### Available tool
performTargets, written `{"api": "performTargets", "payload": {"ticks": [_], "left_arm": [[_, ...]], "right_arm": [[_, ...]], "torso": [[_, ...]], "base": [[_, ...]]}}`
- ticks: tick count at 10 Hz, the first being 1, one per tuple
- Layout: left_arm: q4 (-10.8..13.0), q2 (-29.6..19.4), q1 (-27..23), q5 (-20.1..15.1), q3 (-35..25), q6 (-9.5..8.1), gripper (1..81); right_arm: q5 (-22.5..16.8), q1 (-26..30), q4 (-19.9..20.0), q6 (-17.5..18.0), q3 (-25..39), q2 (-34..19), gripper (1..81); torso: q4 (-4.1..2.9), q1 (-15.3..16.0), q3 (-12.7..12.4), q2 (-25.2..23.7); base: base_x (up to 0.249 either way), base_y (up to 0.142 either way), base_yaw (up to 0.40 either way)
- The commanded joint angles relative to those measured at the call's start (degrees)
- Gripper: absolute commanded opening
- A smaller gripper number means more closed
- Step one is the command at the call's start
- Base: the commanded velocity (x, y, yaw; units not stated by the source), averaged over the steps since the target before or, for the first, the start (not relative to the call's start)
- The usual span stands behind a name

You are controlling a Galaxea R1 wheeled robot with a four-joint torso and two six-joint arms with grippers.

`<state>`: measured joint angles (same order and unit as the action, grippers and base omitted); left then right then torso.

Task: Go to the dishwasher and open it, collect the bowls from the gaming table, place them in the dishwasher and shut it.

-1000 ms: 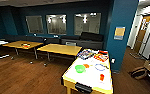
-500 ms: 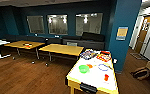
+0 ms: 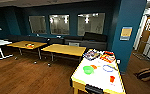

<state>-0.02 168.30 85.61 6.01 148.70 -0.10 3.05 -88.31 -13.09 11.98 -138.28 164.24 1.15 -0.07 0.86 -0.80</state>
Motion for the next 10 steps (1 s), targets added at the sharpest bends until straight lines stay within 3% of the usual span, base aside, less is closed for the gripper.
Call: {"api": "performTargets", "payload": {"ticks": [1, 10], "left_arm": [[0.3, -0.2, -3.3, -2.5, -0.3, 0.19, 81.1], [0.3, -0.2, -3.3, -2.5, -0.3, 0.19, 81.1]], "right_arm": [[-2.4, 3.2, -0.6, -0.1, 0.6, -0.6, 81.1], [-2.4, 3.1, -0.6, -0.1, 0.6, -0.6, 81.1]], "torso": [[0.0, 0.1, 0.0, 0.0], [0.0, 0.1, 0.0, 0.0]], "base": [[0.128, 0.109, 0.0], [0.136, 0.09, 0.0]]}}
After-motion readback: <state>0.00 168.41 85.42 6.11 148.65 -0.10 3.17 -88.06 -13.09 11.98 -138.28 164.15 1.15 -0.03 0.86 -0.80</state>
